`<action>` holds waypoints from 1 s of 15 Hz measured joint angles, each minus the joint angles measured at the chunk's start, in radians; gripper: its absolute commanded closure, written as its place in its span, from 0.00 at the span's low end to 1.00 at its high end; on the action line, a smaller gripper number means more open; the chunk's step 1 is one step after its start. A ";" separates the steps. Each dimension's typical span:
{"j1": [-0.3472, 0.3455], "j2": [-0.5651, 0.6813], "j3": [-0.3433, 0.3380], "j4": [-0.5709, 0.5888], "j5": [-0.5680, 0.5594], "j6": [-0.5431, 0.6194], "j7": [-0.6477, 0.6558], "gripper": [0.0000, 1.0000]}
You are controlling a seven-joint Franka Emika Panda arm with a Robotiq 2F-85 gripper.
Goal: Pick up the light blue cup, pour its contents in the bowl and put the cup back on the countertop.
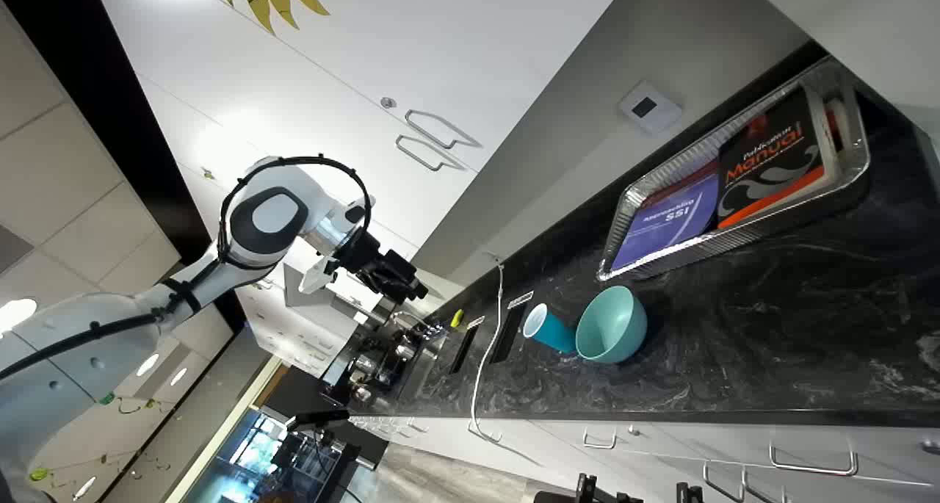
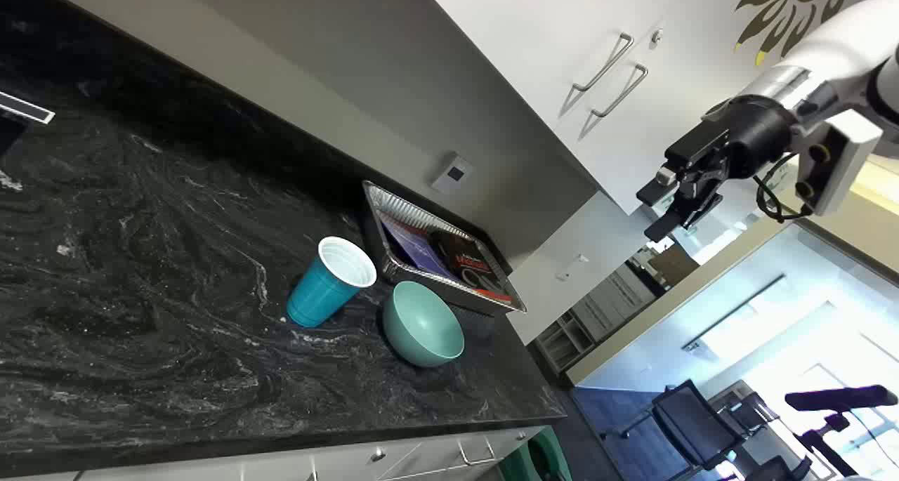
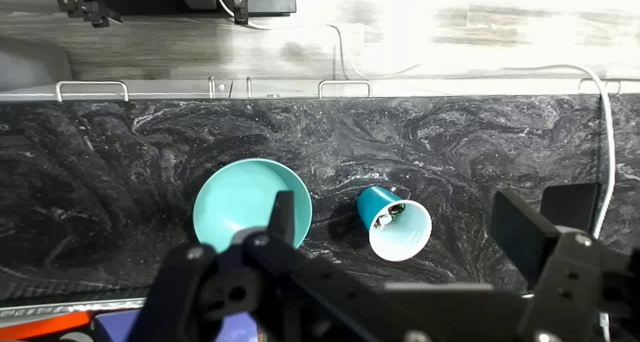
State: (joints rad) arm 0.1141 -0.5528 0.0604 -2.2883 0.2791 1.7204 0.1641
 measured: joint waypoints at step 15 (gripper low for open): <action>-0.002 0.053 0.042 -0.033 0.020 0.146 0.007 0.00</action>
State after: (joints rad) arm 0.1118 -0.4996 0.1022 -2.3211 0.2990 1.8667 0.1711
